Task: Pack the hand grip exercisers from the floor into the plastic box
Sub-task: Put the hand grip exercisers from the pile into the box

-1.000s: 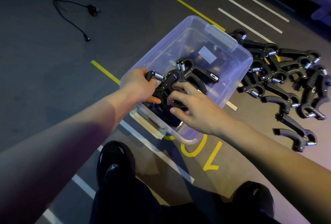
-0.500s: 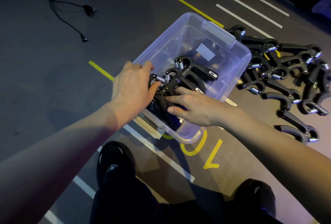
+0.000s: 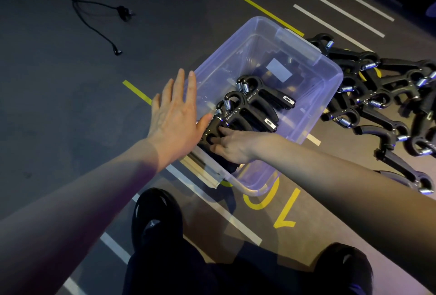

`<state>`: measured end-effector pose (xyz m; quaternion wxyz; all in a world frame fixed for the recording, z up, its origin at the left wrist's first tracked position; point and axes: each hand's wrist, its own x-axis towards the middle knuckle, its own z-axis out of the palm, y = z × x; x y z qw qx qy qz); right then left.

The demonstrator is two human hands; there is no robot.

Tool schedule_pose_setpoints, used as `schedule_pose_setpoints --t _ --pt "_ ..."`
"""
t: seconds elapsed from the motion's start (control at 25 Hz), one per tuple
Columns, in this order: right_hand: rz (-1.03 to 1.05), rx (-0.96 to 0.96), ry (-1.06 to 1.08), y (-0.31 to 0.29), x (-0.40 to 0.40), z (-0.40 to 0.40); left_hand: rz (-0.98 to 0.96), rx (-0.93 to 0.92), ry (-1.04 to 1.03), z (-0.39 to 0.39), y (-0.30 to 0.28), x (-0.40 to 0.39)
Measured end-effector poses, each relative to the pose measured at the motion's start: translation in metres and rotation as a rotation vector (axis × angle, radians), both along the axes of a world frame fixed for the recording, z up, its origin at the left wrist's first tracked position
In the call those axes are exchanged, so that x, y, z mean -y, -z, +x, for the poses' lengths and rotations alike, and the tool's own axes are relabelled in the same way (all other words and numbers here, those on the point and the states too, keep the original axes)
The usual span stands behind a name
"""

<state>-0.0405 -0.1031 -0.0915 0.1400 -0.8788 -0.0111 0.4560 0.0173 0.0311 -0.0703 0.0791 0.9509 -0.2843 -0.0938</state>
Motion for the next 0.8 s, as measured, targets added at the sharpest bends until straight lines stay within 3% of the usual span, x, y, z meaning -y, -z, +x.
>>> schedule_pose_setpoints --t 0.24,0.6,0.72,0.8 --pt "-0.042 0.045 0.026 0.005 0.002 -0.008 0.003 0.003 -0.002 -0.001 -0.001 0.0" --pt "-0.112 -0.113 -0.129 0.014 0.008 -0.01 0.041 0.001 -0.007 -0.001 -0.002 0.002" --pt "-0.059 -0.026 -0.052 0.006 0.007 -0.01 0.091 0.032 -0.021 -0.002 -0.004 0.004" --pt "-0.025 0.136 0.01 -0.004 0.008 -0.013 0.112 0.066 -0.029 -0.005 -0.007 0.009"
